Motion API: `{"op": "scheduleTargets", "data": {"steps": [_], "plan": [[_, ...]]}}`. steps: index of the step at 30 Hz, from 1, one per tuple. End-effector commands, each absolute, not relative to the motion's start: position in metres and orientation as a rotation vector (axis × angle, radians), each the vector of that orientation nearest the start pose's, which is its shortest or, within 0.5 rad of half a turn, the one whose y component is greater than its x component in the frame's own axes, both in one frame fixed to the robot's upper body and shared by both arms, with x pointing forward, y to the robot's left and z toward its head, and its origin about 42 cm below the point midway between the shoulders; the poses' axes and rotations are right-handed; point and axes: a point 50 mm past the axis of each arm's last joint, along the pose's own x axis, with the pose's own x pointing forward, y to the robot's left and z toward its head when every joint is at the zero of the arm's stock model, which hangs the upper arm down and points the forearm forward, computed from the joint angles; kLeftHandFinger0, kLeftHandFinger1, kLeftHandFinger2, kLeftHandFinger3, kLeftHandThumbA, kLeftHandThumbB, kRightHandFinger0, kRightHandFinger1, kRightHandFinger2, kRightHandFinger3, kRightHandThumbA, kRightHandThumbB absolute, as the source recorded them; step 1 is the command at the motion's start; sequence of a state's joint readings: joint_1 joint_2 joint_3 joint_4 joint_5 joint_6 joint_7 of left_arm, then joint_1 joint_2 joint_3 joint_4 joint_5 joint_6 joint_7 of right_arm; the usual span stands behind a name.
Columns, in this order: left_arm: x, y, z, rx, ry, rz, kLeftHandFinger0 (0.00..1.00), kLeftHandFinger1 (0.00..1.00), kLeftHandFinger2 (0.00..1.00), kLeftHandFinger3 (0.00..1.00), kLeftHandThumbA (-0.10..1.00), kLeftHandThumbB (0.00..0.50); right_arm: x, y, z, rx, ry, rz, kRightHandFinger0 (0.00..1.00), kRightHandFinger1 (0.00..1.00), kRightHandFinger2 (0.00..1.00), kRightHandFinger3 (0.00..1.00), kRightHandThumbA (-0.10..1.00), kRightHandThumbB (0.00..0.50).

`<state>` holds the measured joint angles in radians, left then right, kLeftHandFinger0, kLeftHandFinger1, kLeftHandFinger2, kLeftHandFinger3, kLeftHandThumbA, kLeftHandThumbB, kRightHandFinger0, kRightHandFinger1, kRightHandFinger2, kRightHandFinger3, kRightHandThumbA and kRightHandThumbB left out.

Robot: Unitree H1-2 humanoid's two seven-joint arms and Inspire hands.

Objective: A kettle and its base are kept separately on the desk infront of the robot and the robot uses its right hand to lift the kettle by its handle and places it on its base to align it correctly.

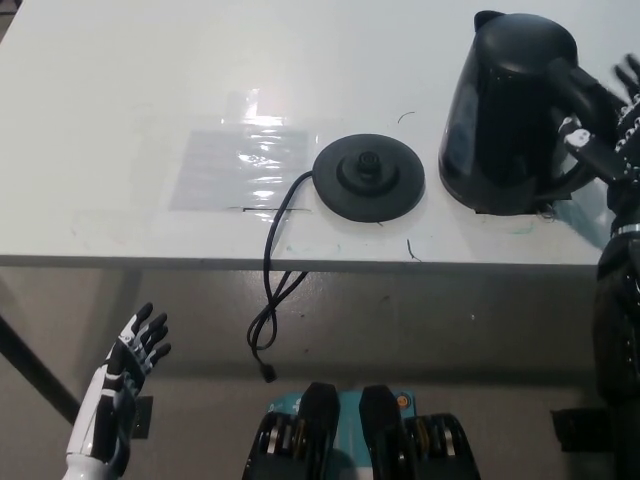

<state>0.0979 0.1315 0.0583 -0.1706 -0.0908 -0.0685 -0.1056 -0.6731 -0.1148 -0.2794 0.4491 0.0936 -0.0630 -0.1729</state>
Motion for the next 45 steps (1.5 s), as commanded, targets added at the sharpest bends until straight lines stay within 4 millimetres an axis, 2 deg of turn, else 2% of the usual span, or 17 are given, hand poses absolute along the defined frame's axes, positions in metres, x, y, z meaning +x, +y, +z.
{"op": "scheduleTargets", "data": {"steps": [1, 2, 3, 7, 10, 14, 24, 27, 30, 31, 32, 33, 34, 35, 37, 41, 45], "plan": [[0.254, 0.271, 0.137, 0.086, -0.211, -0.055, 1.00, 1.00, 1.00, 1.00, 1.00, 0.260, 0.490, -0.274, 0.270, 0.186, -0.229, -0.375, 0.00, 0.19, 0.69, 0.59, -0.10, 0.192], [0.254, 0.271, 0.137, 0.082, -0.212, -0.054, 1.00, 1.00, 1.00, 1.00, 1.00, 0.260, 0.490, -0.274, 0.269, 0.183, -0.225, -0.370, 0.00, 0.22, 0.70, 0.63, -0.10, 0.198], [0.254, 0.271, 0.137, 0.079, -0.214, -0.053, 1.00, 1.00, 1.00, 1.00, 1.00, 0.253, 0.489, -0.274, 0.269, 0.192, -0.211, -0.359, 0.00, 0.27, 0.74, 0.72, -0.10, 0.193], [0.256, 0.271, 0.140, 0.086, -0.216, -0.056, 1.00, 1.00, 1.00, 1.00, 1.00, 0.262, 0.489, -0.275, 0.271, 0.178, -0.191, -0.361, 0.00, 0.35, 0.79, 0.83, -0.10, 0.172], [0.257, 0.271, 0.141, 0.084, -0.215, -0.054, 1.00, 1.00, 1.00, 1.00, 1.00, 0.266, 0.490, -0.276, 0.273, 0.177, -0.188, -0.362, 0.00, 0.34, 0.78, 0.87, -0.10, 0.168], [0.257, 0.272, 0.142, 0.083, -0.220, -0.053, 1.00, 1.00, 1.00, 1.00, 1.00, 0.282, 0.492, -0.277, 0.273, 0.174, -0.195, -0.349, 0.00, 0.34, 0.75, 0.84, -0.10, 0.171], [0.260, 0.273, 0.142, 0.081, -0.224, -0.055, 1.00, 1.00, 1.00, 1.00, 1.00, 0.262, 0.495, -0.273, 0.290, 0.136, -0.275, -0.337, 0.00, 0.39, 0.79, 0.79, -0.10, 0.186], [0.261, 0.272, 0.142, 0.082, -0.228, -0.052, 1.00, 1.00, 1.00, 1.00, 1.00, 0.254, 0.496, -0.268, 0.304, 0.133, -0.322, -0.352, 0.00, 0.34, 0.72, 0.74, -0.10, 0.196], [0.260, 0.272, 0.142, 0.083, -0.226, -0.054, 1.00, 1.00, 1.00, 1.00, 1.00, 0.264, 0.496, -0.265, 0.312, 0.138, -0.357, -0.358, 0.00, 0.28, 0.71, 0.69, -0.10, 0.184], [0.260, 0.272, 0.142, 0.086, -0.226, -0.057, 1.00, 1.00, 1.00, 1.00, 1.00, 0.242, 0.495, -0.262, 0.318, 0.147, -0.387, -0.351, 0.00, 0.27, 0.68, 0.68, -0.10, 0.166], [0.260, 0.273, 0.142, 0.087, -0.226, -0.057, 1.00, 1.00, 1.00, 1.00, 1.00, 0.237, 0.496, -0.260, 0.323, 0.156, -0.405, -0.348, 0.00, 0.29, 0.70, 0.68, -0.10, 0.180], [0.260, 0.273, 0.142, 0.087, -0.227, -0.058, 1.00, 1.00, 1.00, 1.00, 1.00, 0.236, 0.495, -0.259, 0.324, 0.164, -0.413, -0.343, 0.00, 0.26, 0.68, 0.67, -0.10, 0.170], [0.260, 0.272, 0.141, 0.085, -0.226, -0.057, 1.00, 1.00, 1.00, 1.00, 1.00, 0.243, 0.495, -0.257, 0.329, 0.187, -0.436, -0.333, 0.00, 0.27, 0.69, 0.67, -0.10, 0.165], [0.259, 0.272, 0.141, 0.084, -0.226, -0.057, 1.00, 1.00, 1.00, 1.00, 1.00, 0.242, 0.495, -0.256, 0.331, 0.195, -0.443, -0.330, 0.01, 0.33, 0.73, 0.70, -0.10, 0.184], [0.259, 0.274, 0.140, 0.084, -0.219, -0.054, 1.00, 1.00, 1.00, 1.00, 1.00, 0.249, 0.494, -0.252, 0.340, 0.191, -0.482, -0.320, 0.00, 0.31, 0.71, 0.72, -0.10, 0.169], [0.258, 0.274, 0.139, 0.078, -0.217, -0.057, 1.00, 1.00, 1.00, 1.00, 1.00, 0.227, 0.492, -0.244, 0.360, 0.189, -0.531, -0.323, 0.00, 0.34, 0.74, 0.77, -0.10, 0.143], [0.258, 0.273, 0.139, 0.080, -0.209, -0.058, 1.00, 1.00, 1.00, 1.00, 1.00, 0.243, 0.491, -0.235, 0.371, 0.189, -0.562, -0.318, 0.00, 0.36, 0.75, 0.80, -0.10, 0.107]]}}
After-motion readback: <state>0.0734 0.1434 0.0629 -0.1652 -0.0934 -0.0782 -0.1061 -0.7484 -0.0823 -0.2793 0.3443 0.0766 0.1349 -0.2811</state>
